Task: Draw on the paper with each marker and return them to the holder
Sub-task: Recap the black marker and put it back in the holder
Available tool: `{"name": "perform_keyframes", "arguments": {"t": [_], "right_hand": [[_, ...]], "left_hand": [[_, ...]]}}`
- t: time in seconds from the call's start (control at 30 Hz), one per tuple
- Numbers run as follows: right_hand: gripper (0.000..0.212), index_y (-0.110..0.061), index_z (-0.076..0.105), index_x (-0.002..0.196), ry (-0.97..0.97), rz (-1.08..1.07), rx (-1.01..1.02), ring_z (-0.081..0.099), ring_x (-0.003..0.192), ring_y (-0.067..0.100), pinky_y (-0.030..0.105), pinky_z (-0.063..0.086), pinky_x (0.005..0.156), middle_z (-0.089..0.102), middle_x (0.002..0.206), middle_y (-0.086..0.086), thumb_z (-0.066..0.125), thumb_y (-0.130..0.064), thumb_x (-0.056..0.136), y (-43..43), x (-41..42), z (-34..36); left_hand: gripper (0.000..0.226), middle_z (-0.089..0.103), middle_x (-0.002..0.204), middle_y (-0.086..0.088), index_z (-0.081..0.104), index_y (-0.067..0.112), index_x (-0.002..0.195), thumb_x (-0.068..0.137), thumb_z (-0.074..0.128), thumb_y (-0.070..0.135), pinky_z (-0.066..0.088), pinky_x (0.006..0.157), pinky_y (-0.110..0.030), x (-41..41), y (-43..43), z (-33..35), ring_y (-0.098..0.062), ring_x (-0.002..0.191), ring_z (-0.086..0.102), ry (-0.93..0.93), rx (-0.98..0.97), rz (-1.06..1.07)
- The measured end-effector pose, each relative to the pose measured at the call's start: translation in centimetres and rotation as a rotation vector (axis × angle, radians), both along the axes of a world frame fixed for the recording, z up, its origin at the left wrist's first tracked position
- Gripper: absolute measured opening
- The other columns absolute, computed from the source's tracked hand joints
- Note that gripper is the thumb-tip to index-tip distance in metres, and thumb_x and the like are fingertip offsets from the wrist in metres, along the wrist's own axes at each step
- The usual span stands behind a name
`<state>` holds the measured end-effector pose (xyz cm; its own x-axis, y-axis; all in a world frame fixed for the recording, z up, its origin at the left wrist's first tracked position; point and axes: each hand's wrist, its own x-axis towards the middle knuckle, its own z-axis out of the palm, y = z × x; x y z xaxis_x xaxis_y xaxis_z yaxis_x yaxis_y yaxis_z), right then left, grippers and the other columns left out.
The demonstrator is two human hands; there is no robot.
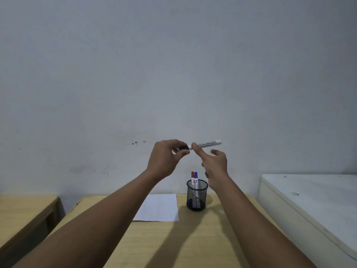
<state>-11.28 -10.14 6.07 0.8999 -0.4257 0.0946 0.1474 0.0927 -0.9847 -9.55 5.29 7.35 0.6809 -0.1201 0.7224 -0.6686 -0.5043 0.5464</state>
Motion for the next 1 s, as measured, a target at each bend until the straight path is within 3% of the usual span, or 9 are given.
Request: {"name": "perform_keyframes", "arguments": {"t": [0.07,0.13,0.23,0.37,0.43,0.53,0.63,0.83,1.0], "right_hand": [[0.111,-0.023,0.036,0.144,0.002,-0.178,-0.103,0.050,0.126,0.025,0.048,0.044,0.102,0.041,0.143,0.005,0.090,-0.063,0.057,-0.1,0.3,-0.6],[0.085,-0.031,0.048,0.134,-0.052,-0.243,-0.336,0.047,0.130,0.022,0.052,0.035,0.108,0.043,0.142,0.000,0.085,-0.065,0.065,-0.8,0.4,-1.1],[0.026,-0.038,0.067,0.106,-0.145,-0.116,-0.617,0.058,0.109,0.012,0.044,0.032,0.100,0.064,0.118,-0.013,0.075,-0.053,0.086,-2.4,0.9,-1.5],[0.008,-0.031,0.074,0.099,-0.169,-0.044,-0.871,0.063,0.092,0.008,0.038,0.028,0.092,0.074,0.099,-0.015,0.071,-0.036,0.093,-4.1,2.5,-2.0],[0.005,-0.027,0.072,0.097,-0.175,-0.042,-0.895,0.067,0.087,0.010,0.040,0.038,0.095,0.074,0.093,-0.012,0.072,-0.031,0.094,-4.8,3.9,-2.7],[0.012,-0.017,0.072,0.103,-0.172,-0.044,-0.797,0.067,0.081,0.007,0.042,0.056,0.091,0.072,0.088,-0.007,0.073,-0.024,0.093,-5.9,6.2,-4.0],[0.024,-0.013,0.067,0.117,-0.133,-0.018,-0.791,0.066,0.082,0.005,0.036,0.060,0.085,0.069,0.088,-0.006,0.071,-0.021,0.095,-6.3,8.0,-5.6],[0.049,-0.039,0.042,0.143,0.007,0.040,-0.998,0.065,0.094,0.018,0.036,0.033,0.092,0.064,0.085,-0.015,0.061,-0.027,0.099,-6.9,11.4,-9.5],[0.045,-0.036,0.045,0.143,0.106,0.050,-1.125,0.061,0.102,0.020,0.040,0.030,0.089,0.070,0.090,-0.008,0.054,-0.028,0.100,-7.4,12.6,-11.3]], "left_hand": [[0.019,0.076,0.086,0.009,0.078,0.019,0.099,0.083,0.079,0.030,0.048,0.066,-0.011,0.6,-0.8,0.4,-0.002,0.075,0.068,0.057,-0.050,-0.037],[0.020,0.076,0.089,0.008,0.078,0.020,0.100,0.084,0.078,0.031,0.053,0.073,-0.019,1.5,-1.6,0.4,-0.003,0.077,0.068,0.092,-0.059,-0.043],[0.022,0.075,0.090,0.009,0.076,0.020,0.106,0.086,0.075,0.030,0.057,0.079,-0.030,2.8,-2.9,-0.3,-0.003,0.080,0.068,0.111,-0.015,-0.029],[0.024,0.076,0.092,0.010,0.076,0.020,0.109,0.086,0.075,0.030,0.060,0.083,-0.035,5.0,-4.6,-1.3,-0.005,0.082,0.070,0.158,-0.036,-0.067],[0.029,0.077,0.095,0.007,0.075,0.020,0.111,0.086,0.074,0.036,0.060,0.083,-0.036,6.3,-5.4,-1.9,-0.009,0.083,0.071,0.177,-0.058,-0.071],[0.035,0.076,0.102,0.005,0.072,0.020,0.116,0.089,0.069,0.042,0.058,0.084,-0.037,8.4,-5.8,-3.4,-0.012,0.087,0.070,0.201,0.035,0.020],[0.029,0.076,0.105,0.009,0.072,0.024,0.113,0.092,0.066,0.041,0.057,0.085,-0.036,10.7,-5.8,-5.3,-0.010,0.092,0.069,0.200,0.269,0.098],[0.038,0.067,0.130,0.005,0.059,0.028,0.134,0.098,0.053,0.040,0.047,0.096,-0.040,14.5,-7.2,-8.8,-0.020,0.122,0.057,0.230,0.705,0.184],[0.034,0.071,0.121,0.001,0.061,0.029,0.131,0.101,0.047,0.035,0.047,0.084,-0.038,16.2,-8.2,-10.7,-0.023,0.114,0.061,0.243,0.808,0.188]]}}
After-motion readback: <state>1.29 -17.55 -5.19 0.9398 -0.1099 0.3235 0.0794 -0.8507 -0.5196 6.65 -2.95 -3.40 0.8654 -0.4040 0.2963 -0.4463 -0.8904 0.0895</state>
